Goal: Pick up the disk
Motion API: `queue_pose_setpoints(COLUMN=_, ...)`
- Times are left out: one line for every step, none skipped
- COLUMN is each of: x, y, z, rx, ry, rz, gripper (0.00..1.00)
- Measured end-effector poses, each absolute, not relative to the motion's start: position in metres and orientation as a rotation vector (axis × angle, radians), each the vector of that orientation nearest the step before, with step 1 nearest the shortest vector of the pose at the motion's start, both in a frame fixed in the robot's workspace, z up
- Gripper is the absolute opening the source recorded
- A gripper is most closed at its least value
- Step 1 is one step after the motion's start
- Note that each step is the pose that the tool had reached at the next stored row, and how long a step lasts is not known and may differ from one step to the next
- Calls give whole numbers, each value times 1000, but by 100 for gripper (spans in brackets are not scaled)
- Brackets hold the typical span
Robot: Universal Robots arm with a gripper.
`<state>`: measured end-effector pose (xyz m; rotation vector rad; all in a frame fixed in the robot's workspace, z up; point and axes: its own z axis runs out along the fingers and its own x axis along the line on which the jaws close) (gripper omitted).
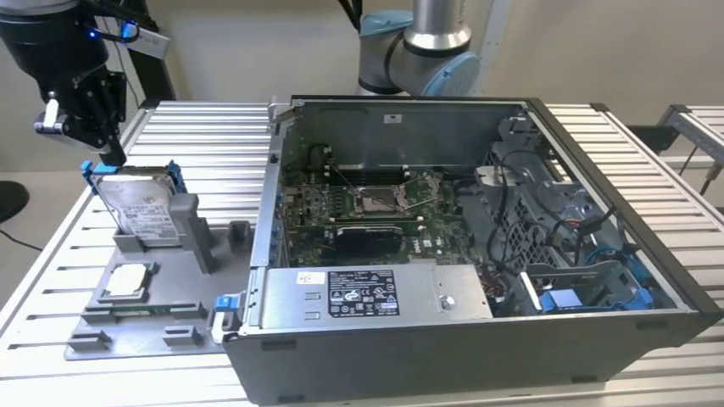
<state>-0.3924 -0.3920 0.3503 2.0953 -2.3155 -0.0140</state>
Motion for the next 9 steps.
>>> queue_pose_setpoints(x=-394, y=-392, z=350, rx=2095, ry=-2316, rz=-14, gripper=0)
queue_pose_setpoints(x=-396, y=-391, z=350, rx=2096, ry=-2316, rz=-14, gripper=0)
queue_pose_setpoints(x=-398, y=-391, z=350, rx=2096, ry=-2316, rz=-15, gripper=0)
queue_pose_setpoints(x=-400, y=-391, z=350, rx=2097, ry=-2316, rz=-15, gripper=0)
queue_pose_setpoints(x=-401, y=-391, z=350, rx=2098, ry=-2314, rz=-15, gripper=0)
queue_pose_setpoints(x=-402, y=-391, z=350, rx=2101, ry=-2313, rz=-16, gripper=0)
queue_pose_setpoints(x=-402, y=-391, z=350, rx=2103, ry=-2311, rz=-16, gripper=0)
queue_pose_setpoints(x=-402, y=-391, z=350, rx=2105, ry=-2309, rz=-17, gripper=0)
queue_pose_setpoints(x=-403, y=-391, z=350, rx=2108, ry=-2307, rz=-17, gripper=0)
